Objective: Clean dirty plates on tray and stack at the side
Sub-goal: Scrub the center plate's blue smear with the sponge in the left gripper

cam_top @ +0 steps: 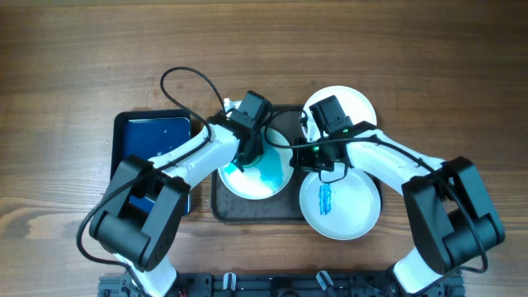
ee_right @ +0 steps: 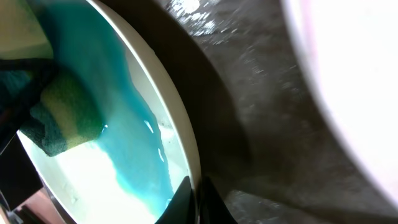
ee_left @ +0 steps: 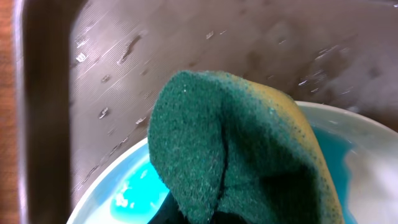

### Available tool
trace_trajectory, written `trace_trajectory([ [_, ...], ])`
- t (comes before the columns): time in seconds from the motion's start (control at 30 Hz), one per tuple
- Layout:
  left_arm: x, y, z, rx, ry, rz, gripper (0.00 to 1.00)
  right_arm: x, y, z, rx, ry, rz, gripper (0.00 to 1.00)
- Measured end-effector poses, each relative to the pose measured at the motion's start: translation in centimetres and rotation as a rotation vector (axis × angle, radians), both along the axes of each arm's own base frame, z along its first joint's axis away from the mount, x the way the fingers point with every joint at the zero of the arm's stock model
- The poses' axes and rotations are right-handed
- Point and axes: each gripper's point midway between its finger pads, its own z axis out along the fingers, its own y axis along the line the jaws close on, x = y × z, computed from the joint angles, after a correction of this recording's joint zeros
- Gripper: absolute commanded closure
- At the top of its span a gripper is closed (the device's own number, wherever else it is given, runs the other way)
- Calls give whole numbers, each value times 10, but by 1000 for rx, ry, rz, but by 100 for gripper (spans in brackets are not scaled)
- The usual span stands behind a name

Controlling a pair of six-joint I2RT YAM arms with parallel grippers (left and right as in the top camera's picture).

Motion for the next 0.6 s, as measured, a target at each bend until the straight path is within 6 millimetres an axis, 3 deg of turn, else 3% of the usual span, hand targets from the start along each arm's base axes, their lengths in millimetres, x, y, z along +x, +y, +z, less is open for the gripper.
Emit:
trace_trajectory([
  [0.33,-10,2,2,-23,51,-5,96,-2,2,0,2,0,15,96],
  [0.43,-23,5,4,-28,92,-14,96,-2,2,0,1,-4,22,96],
  [0.5,-38,10,11,-22,131,-22,96,-2,2,0,0,-5,24,96],
  [0.6,-40,10,32,-46,102,-26,96,-2,1,0,-2,-7,21,96],
])
